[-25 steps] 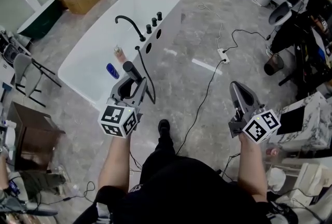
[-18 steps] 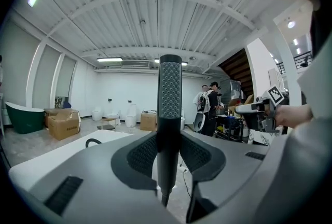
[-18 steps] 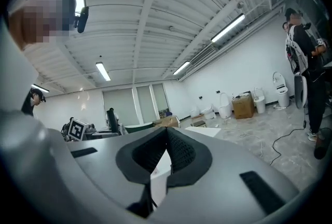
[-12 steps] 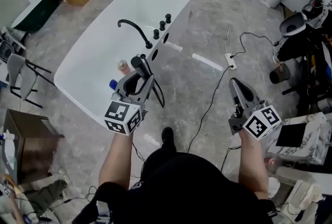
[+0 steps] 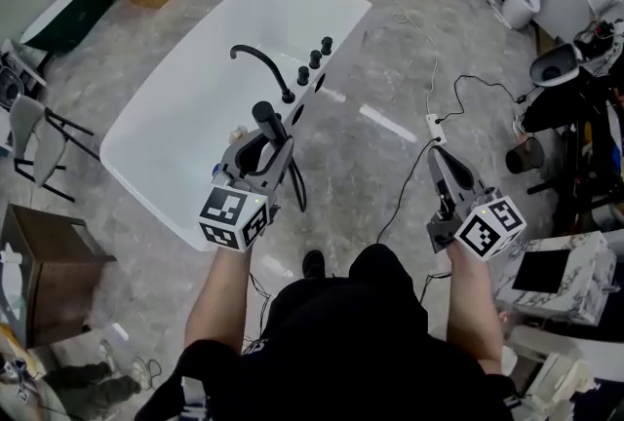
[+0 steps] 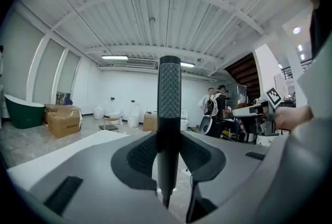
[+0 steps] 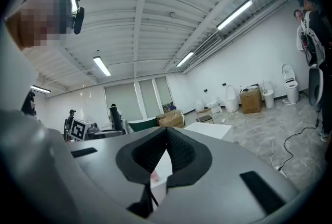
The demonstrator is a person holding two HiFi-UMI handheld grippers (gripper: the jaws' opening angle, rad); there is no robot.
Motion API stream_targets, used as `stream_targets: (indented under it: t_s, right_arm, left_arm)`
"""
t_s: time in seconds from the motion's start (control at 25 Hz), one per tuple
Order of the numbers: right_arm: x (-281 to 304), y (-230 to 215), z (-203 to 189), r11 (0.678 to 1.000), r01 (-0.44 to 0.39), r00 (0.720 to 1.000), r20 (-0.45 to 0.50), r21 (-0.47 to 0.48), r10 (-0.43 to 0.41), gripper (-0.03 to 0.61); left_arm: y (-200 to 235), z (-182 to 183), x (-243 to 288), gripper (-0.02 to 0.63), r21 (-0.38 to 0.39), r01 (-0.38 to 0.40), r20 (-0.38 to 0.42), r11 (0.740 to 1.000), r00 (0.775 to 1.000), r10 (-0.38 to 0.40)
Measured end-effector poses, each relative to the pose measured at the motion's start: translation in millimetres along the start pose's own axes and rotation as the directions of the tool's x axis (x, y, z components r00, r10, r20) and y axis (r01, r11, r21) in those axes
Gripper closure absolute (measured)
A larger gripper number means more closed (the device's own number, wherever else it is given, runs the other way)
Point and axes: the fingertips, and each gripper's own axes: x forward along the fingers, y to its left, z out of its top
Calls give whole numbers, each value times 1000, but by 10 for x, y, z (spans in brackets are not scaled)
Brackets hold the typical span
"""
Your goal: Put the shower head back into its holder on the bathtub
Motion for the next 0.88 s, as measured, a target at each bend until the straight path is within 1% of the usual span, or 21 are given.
stream_targets:
  t_s: [0.2, 0.4, 0.56, 0.72, 0.8, 0.88]
  right_arm:
    - [243, -77, 32, 999, -36, 999, -10, 7, 36, 565]
    - [556, -277, 42, 995, -96, 995, -25, 26, 96, 565]
    - [941, -675, 55, 992, -123, 992, -18, 42, 123, 565]
    - [1353, -1129, 89, 983, -170, 985, -30, 70, 173, 565]
    - [1632, -1347, 176, 974, -214, 974, -54, 78, 219, 565]
    - [1927, -1588, 293, 958, -276, 956, -81, 82, 283, 565]
  left_arm:
    - [111, 45, 98, 473, 1, -27, 1, 1000, 1000, 27]
    - [260, 77, 247, 474, 4, -84, -4, 996, 996, 84]
    - [417, 22, 525, 474, 0, -138, -19, 990, 990, 138]
    - [512, 2, 946, 474, -11, -170, -15, 985, 985, 170]
    - [592, 35, 1147, 472, -20, -220, -18, 975, 975, 219]
    - [661, 71, 1342, 473, -32, -288, -32, 957, 957, 287]
